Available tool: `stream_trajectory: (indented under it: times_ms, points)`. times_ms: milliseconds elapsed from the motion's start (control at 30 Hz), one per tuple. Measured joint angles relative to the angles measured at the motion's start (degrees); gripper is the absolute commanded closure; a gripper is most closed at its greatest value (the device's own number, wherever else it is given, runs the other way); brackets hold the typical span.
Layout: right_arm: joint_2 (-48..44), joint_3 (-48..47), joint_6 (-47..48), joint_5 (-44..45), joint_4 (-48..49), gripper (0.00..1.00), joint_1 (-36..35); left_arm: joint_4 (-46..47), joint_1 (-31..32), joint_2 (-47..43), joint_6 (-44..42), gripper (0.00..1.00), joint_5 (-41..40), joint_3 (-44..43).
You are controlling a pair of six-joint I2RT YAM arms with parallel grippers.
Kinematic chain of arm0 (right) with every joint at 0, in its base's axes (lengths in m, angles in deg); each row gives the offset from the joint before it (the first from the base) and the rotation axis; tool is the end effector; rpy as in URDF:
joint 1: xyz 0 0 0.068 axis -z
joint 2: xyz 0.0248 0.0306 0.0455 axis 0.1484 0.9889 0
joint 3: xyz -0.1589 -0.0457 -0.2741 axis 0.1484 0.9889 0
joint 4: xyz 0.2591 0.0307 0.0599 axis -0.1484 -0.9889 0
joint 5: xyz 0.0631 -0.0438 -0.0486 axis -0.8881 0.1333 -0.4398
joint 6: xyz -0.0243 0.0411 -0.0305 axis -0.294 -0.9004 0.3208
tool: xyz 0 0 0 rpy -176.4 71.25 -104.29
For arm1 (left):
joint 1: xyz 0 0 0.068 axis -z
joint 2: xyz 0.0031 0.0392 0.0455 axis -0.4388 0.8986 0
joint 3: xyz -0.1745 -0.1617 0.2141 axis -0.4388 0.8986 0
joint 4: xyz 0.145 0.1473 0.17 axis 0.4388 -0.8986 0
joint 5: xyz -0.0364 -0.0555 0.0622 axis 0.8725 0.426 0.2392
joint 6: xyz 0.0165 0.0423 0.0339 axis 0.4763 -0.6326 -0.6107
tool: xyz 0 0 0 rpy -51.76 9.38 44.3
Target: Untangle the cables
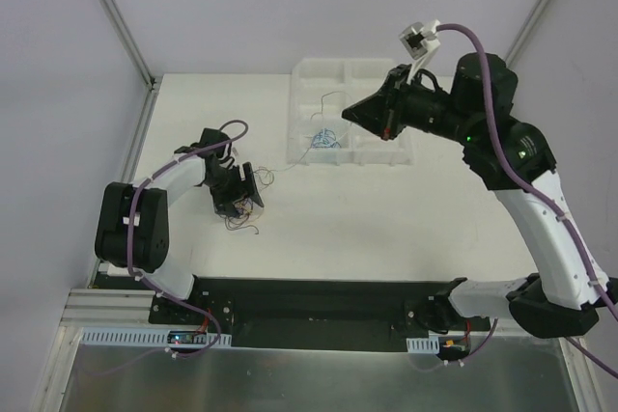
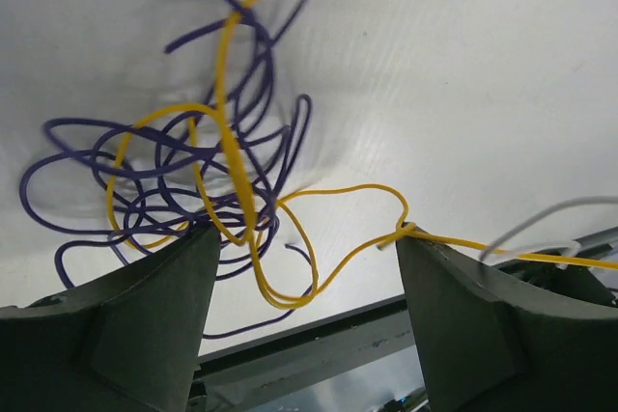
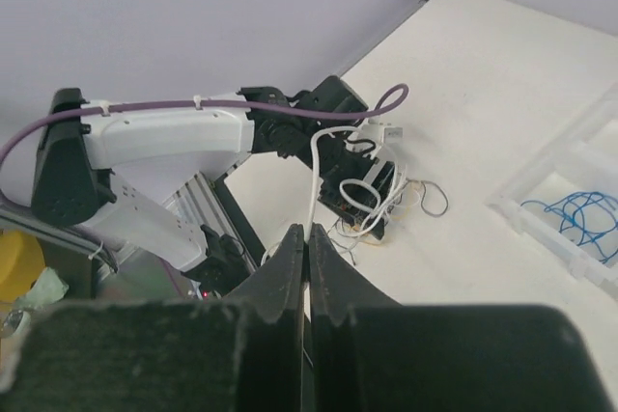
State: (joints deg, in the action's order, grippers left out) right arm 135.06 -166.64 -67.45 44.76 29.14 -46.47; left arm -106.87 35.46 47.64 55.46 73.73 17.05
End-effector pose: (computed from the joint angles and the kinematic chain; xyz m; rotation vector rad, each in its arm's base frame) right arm 0.1680 0.1517 0.5905 -0.8116 1.4929 0.8972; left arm 0.2970 -0.0649 0.2202 -0.2948 2.7949 -0.7053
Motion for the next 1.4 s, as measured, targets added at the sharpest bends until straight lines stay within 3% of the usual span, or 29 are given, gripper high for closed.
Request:
stream_trajectory:
  times_ms: [167,433,667,933,1167,1400]
  points:
    - [-5.11,-1.31,-0.96,1.36,0.46,0.99,1.49,0.11,-2.95,3.06,-1.31,0.30,-0.90,-0.02]
    - [-15.45,1.51,-0.90,4.90,3.58,0.99,1.55,-2.45,-5.40,6.03,-1.97,0.26,-0.70,-3.52]
    - [-13.35,7.30,-0.13,4.96,4.17,0.99,3.02,-5.99,-4.44,-4.35,-0.33,0.20,-0.26,-8.57]
    - [-9.33,12.94,-1.05,0.55,3.13,0.99,5.03,-4.81,7.54,-20.35,6.23,0.18,3.02,-16.72]
    - [-9.44,14.19,-2.58,-5.57,3.63,0.99,5.11,2.93,15.76,-21.90,10.47,0.18,8.55,-20.96]
    - [-9.35,15.39,-4.55,-9.64,4.55,0.99,5.11,11.45,21.18,-23.78,11.54,0.16,8.66,-21.90]
